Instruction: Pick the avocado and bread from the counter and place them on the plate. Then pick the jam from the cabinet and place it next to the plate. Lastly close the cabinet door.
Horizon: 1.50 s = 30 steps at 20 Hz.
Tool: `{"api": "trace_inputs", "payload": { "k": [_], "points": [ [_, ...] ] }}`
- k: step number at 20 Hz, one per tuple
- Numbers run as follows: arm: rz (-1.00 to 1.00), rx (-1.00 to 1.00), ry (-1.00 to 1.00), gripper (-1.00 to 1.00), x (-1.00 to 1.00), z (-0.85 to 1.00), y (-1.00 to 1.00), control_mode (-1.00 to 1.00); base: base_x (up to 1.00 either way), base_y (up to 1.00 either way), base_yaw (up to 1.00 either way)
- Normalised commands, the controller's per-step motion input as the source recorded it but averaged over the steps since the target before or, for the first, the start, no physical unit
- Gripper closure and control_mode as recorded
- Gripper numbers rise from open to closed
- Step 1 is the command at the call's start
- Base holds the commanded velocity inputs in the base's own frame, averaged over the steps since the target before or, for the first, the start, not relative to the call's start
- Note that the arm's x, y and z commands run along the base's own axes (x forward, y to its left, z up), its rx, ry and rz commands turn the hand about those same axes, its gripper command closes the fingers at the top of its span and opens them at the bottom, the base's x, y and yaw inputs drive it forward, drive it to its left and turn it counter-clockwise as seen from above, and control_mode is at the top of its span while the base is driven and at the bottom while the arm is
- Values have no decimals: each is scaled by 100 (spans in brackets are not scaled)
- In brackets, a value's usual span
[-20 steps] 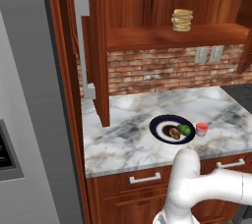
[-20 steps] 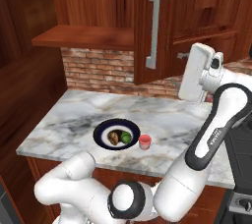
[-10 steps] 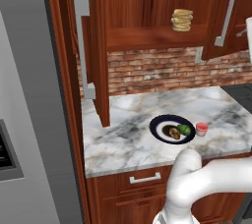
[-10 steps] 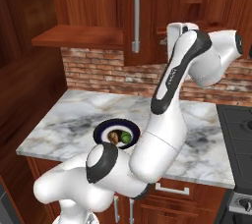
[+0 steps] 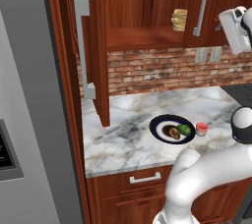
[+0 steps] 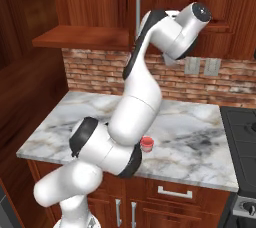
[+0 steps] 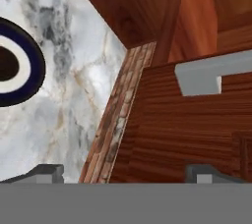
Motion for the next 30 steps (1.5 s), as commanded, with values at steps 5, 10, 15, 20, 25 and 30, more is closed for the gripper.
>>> {"api": "trace_inputs", "payload": {
  "k": [5,10,15,20,25,30],
  "points": [
    [-28,-21,-1,-100,100,-11,45,-100,0,0,0],
    [-25,-15,-10,-100,98,-10,19,-100,0,0,0],
    [-13,-9,-35,-100,13,-25,-3,-100,0,0,0],
    [-6,-8,-46,-100,-55,-97,-43,-100,0,0,0],
    [-4,-15,-42,-100,-94,-100,-32,-100,0,0,0],
    [-3,-29,-46,-100,-100,-100,17,-100,0,0,0]
  ]
}}
